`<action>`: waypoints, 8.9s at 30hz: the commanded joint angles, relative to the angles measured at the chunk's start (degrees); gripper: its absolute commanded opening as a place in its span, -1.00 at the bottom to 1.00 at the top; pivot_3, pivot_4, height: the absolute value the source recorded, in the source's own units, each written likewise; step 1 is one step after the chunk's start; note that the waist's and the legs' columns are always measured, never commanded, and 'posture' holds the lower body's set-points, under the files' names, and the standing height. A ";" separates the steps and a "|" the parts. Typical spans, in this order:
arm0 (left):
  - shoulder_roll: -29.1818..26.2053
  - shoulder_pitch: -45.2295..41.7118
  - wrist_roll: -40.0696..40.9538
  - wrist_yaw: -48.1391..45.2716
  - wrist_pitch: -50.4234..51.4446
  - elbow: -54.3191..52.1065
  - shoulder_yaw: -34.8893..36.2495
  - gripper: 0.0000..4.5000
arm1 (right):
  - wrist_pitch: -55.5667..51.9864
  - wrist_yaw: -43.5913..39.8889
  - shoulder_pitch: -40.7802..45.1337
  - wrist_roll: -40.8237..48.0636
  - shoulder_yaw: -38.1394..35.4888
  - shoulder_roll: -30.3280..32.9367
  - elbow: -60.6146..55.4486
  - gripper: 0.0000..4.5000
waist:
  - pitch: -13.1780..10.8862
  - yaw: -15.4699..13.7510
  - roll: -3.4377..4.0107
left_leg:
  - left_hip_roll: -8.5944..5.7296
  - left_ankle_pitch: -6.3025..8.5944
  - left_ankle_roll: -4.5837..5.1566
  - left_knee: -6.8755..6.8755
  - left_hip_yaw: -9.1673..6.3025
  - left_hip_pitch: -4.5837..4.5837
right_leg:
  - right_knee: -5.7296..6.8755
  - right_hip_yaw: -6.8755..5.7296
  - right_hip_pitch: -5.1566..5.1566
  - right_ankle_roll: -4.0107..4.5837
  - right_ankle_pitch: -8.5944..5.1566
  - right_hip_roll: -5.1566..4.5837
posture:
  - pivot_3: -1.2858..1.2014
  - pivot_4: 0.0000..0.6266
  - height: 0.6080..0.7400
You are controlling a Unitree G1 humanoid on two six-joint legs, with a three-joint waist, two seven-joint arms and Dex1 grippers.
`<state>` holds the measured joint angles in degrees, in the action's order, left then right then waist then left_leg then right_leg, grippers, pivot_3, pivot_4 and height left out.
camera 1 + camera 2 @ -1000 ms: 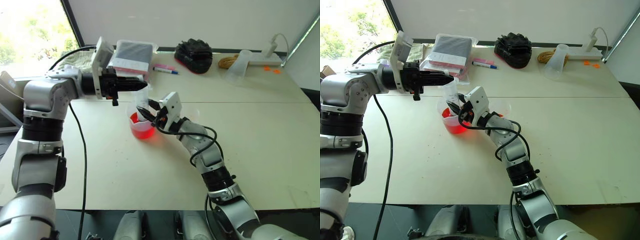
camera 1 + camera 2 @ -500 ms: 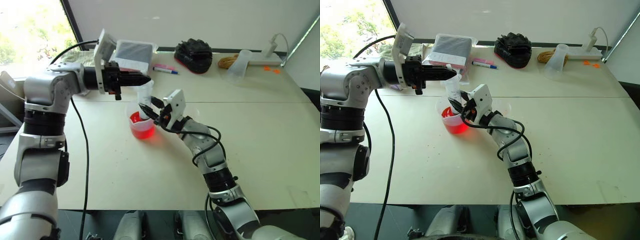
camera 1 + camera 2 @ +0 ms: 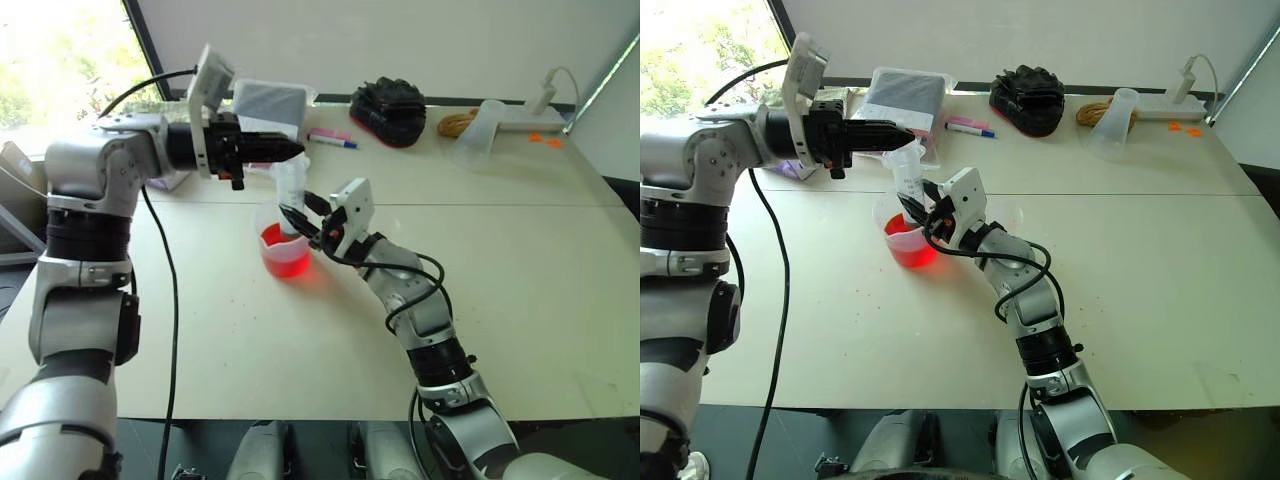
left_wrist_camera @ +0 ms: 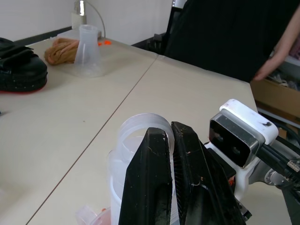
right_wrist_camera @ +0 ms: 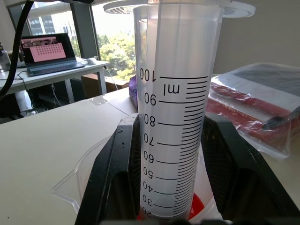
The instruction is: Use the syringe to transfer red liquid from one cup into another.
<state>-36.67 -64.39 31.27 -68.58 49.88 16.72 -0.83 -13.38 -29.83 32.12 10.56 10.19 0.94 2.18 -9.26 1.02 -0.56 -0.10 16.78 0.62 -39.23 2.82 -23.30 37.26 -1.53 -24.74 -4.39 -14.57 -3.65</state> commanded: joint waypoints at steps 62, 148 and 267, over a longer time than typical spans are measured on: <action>-10.25 15.61 10.18 12.05 1.39 -17.00 16.29 0.14 | -4.82 0.20 7.55 3.15 -3.32 2.24 -9.02 -0.42 | 0.00 -0.05 -0.01 | 0.02 -0.01 -0.02 0.01 -0.06 0.01 | 0.00 0.01 0.00 0.00 0.00 -0.11 | 0.03 -0.52 1.00; 24.33 -16.70 -7.12 -2.70 -10.54 18.79 -3.37 -0.99 | -23.69 14.80 -9.22 9.70 -14.42 17.40 -35.30 -0.42 | 0.00 -0.37 -0.02 | -0.06 0.23 0.43 -0.03 -0.03 -0.02 | -0.14 -0.01 0.02 -0.01 -0.01 0.06 | 0.03 -0.52 1.00; 12.90 21.74 7.66 14.11 -4.84 -21.08 6.99 -0.15 | -79.12 8.62 40.10 28.81 2.62 53.35 18.84 -0.42 | 0.01 -0.26 0.06 | -0.04 0.26 0.47 0.02 0.08 -0.02 | -0.20 0.07 -0.03 0.02 0.00 -0.27 | 0.03 -0.52 1.00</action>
<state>-22.69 -42.79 37.39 -54.71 44.79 -1.27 5.39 -92.11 -20.29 70.10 38.06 11.50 53.26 20.78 -9.26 0.76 -0.50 -0.14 17.04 1.09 -39.21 2.90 -23.32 37.07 -1.47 -24.77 -4.37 -14.58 -3.92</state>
